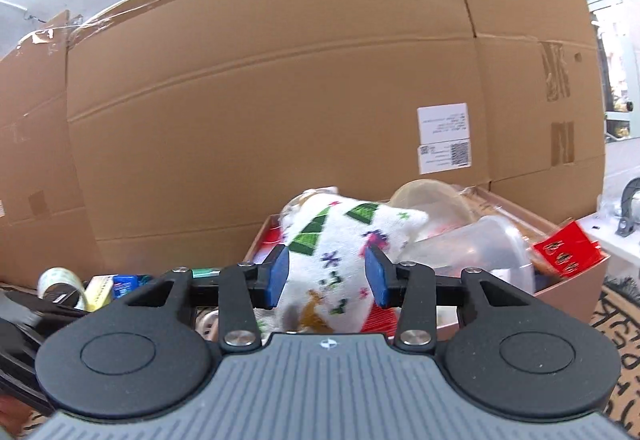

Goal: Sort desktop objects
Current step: 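Lower the cloth bag into the pink box with both tools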

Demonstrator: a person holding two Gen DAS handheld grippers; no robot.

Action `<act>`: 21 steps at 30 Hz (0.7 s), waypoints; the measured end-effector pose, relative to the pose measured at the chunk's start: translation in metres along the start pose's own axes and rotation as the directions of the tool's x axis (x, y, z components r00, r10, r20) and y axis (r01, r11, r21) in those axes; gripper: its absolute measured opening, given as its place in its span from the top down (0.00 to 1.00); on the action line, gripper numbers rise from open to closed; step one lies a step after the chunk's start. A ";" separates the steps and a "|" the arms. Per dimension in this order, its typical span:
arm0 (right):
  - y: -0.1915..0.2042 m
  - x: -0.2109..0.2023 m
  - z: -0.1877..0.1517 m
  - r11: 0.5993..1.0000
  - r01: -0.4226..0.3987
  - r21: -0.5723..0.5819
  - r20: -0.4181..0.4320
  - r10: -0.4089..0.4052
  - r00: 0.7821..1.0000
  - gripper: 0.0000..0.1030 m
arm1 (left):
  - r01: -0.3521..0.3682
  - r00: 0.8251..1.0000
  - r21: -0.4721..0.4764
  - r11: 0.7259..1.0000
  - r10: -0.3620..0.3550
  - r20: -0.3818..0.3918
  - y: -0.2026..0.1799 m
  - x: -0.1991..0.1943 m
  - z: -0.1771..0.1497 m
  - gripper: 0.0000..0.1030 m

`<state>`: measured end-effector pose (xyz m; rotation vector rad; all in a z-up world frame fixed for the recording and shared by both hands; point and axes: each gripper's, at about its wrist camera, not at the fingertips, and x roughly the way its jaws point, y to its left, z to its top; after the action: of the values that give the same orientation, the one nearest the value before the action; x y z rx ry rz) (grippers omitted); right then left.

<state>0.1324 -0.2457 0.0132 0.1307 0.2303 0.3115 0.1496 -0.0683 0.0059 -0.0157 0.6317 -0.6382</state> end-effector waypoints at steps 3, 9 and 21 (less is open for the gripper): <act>0.004 -0.003 -0.001 1.000 0.001 -0.021 -0.007 -0.002 1.000 0.54 | 0.038 0.999 -0.061 0.997 -0.039 -0.020 0.012 0.012 0.000 0.19; -0.001 -0.007 0.000 1.000 0.028 -0.012 -0.007 -0.028 1.000 0.53 | 0.178 0.979 -0.195 0.964 -0.194 -0.069 0.036 0.028 0.000 0.89; -0.007 -0.004 -0.002 1.000 0.029 0.009 -0.005 -0.029 1.000 0.53 | 0.144 0.987 -0.043 0.989 -0.140 0.079 0.005 -0.009 0.048 0.92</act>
<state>0.1304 -0.2536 0.0109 0.1359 0.2381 0.2820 0.1730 -0.0678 0.0492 -0.1309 0.5759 -0.7561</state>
